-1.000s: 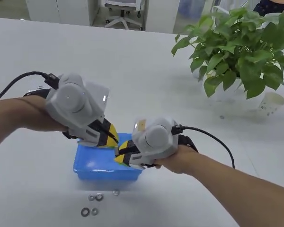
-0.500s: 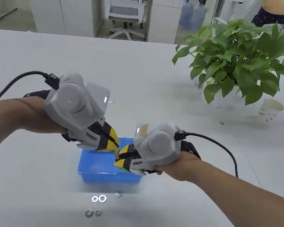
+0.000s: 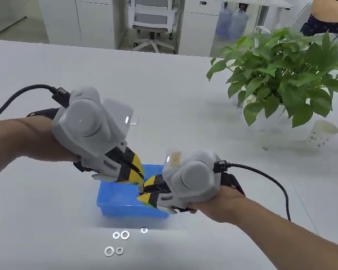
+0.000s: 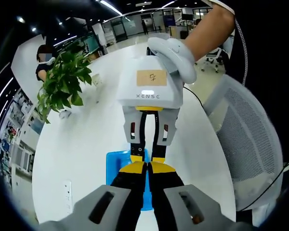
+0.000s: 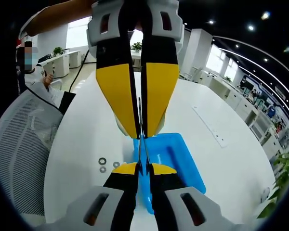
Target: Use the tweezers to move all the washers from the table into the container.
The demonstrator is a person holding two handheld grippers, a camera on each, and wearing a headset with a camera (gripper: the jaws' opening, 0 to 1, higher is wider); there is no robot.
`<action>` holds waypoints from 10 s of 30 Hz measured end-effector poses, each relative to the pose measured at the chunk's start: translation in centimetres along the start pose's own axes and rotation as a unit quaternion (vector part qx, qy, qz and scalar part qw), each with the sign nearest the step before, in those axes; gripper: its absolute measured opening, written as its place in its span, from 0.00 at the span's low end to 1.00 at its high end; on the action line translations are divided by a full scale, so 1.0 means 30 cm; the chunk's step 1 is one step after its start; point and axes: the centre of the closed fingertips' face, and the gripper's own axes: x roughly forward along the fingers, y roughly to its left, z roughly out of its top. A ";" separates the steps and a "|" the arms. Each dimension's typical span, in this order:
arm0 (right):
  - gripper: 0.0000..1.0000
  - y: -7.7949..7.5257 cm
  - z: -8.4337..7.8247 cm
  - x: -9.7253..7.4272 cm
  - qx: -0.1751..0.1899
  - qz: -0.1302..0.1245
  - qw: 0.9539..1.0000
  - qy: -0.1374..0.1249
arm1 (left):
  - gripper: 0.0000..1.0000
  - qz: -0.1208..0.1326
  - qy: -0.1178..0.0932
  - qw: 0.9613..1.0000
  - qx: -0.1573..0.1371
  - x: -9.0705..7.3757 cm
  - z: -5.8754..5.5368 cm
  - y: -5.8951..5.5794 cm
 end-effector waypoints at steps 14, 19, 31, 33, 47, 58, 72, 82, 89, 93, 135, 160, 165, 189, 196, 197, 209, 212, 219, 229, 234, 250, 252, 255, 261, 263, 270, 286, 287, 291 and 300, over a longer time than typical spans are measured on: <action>0.10 0.058 -0.017 -0.002 0.004 0.001 1.000 -0.003 | 0.06 -0.008 -0.001 1.000 -0.006 0.014 0.002 -0.060; 0.11 0.079 -0.032 0.003 0.008 0.005 1.000 -0.002 | 0.06 -0.012 0.001 1.000 -0.007 0.026 -0.004 -0.080; 0.11 0.116 -0.067 0.025 0.010 0.014 1.000 0.001 | 0.06 -0.019 0.005 1.000 -0.009 0.059 -0.028 -0.109; 0.11 0.122 -0.073 0.031 0.011 0.015 1.000 0.001 | 0.06 -0.020 0.006 1.000 -0.009 0.066 -0.035 -0.116; 0.11 0.132 -0.117 0.074 0.015 0.023 1.000 0.011 | 0.06 -0.022 0.009 1.000 -0.015 0.111 -0.085 -0.122; 0.11 0.127 -0.155 0.100 0.024 0.030 0.999 0.017 | 0.06 -0.030 0.011 0.999 -0.019 0.150 -0.109 -0.115; 0.12 0.124 -0.186 0.119 0.035 0.039 0.998 0.019 | 0.06 -0.039 0.014 0.999 -0.024 0.182 -0.126 -0.110; 0.12 0.133 -0.204 0.132 0.046 0.043 0.998 0.018 | 0.06 -0.048 0.014 0.998 -0.026 0.204 -0.132 -0.115; 0.12 0.132 -0.213 0.138 0.051 0.043 0.998 0.017 | 0.06 -0.049 0.004 0.998 -0.033 0.208 -0.125 -0.106; 0.12 0.132 -0.213 0.138 0.054 0.042 0.998 0.017 | 0.06 -0.055 0.001 0.998 -0.037 0.209 -0.123 -0.101; 0.09 0.124 -0.199 0.102 0.073 0.035 0.997 0.019 | 0.06 -0.089 0.012 0.996 -0.016 0.191 -0.091 -0.096; 0.09 0.079 -0.092 0.022 0.043 0.022 0.999 0.012 | 0.06 -0.067 0.013 0.998 -0.003 0.085 -0.016 -0.059; 0.09 0.049 -0.073 0.017 0.035 0.020 0.999 0.012 | 0.06 -0.061 0.015 0.998 -0.001 0.069 -0.010 -0.029; 0.10 -0.108 -0.082 0.073 0.025 0.007 1.000 0.016 | 0.06 -0.029 0.030 0.999 0.017 0.081 -0.064 0.114; 0.10 -0.127 -0.114 0.103 0.044 0.010 0.999 0.018 | 0.06 -0.031 0.035 0.999 0.016 0.110 -0.096 0.137; 0.10 -0.129 -0.118 0.106 0.044 0.010 0.999 0.019 | 0.06 -0.032 0.036 0.999 0.015 0.114 -0.100 0.139; 0.10 -0.139 -0.162 0.145 0.059 0.010 0.998 0.028 | 0.06 -0.041 0.041 0.998 0.005 0.150 -0.154 0.152; 0.10 -0.137 -0.171 0.152 0.060 0.012 0.998 0.031 | 0.06 -0.041 0.041 0.998 0.004 0.158 -0.160 0.151; 0.10 -0.129 -0.189 0.162 0.063 0.017 0.997 0.038 | 0.06 -0.043 0.044 0.998 0.003 0.177 -0.179 0.150; 0.10 -0.133 -0.194 0.162 0.061 0.017 0.997 0.041 | 0.06 -0.039 0.046 0.998 0.006 0.176 -0.174 0.151; 0.10 -0.133 -0.191 0.155 0.060 0.017 0.997 0.041 | 0.06 -0.038 0.045 0.998 0.008 0.172 -0.164 0.145; 0.11 -0.134 -0.145 0.120 0.047 0.004 0.998 0.028 | 0.06 -0.031 0.045 0.998 0.019 0.129 -0.122 0.137; 0.11 -0.130 -0.136 0.113 0.045 0.003 0.999 0.026 | 0.06 -0.031 0.043 0.998 0.020 0.118 -0.112 0.131; 0.11 -0.124 -0.123 0.103 0.041 0.000 0.999 0.023 | 0.06 -0.029 0.043 0.998 0.021 0.105 -0.106 0.127; 0.11 -0.101 -0.086 0.082 0.032 -0.004 0.999 0.015 | 0.06 -0.025 0.040 0.999 0.023 0.074 -0.081 0.106; 0.11 -0.092 -0.074 0.076 0.028 -0.005 1.000 0.013 | 0.06 -0.024 0.041 0.999 0.023 0.062 -0.075 0.096; 0.11 -0.050 -0.044 0.063 0.025 -0.006 1.000 0.005 | 0.06 -0.024 0.043 0.999 0.021 0.035 -0.065 0.058; 0.11 0.071 -0.032 0.066 0.022 0.009 1.000 0.002 | 0.06 -0.029 0.046 0.998 0.011 0.021 -0.070 -0.062; 0.11 0.078 -0.032 0.068 0.022 0.010 1.000 0.002 | 0.06 -0.030 0.046 0.998 0.010 0.021 -0.072 -0.064; 0.11 0.098 -0.033 0.076 0.021 0.016 1.000 0.002 | 0.06 -0.030 0.048 0.998 0.007 0.021 -0.077 -0.085; 0.11 0.143 -0.044 0.104 0.019 0.030 0.999 0.005 | 0.06 -0.031 0.049 0.998 -0.006 0.030 -0.101 -0.129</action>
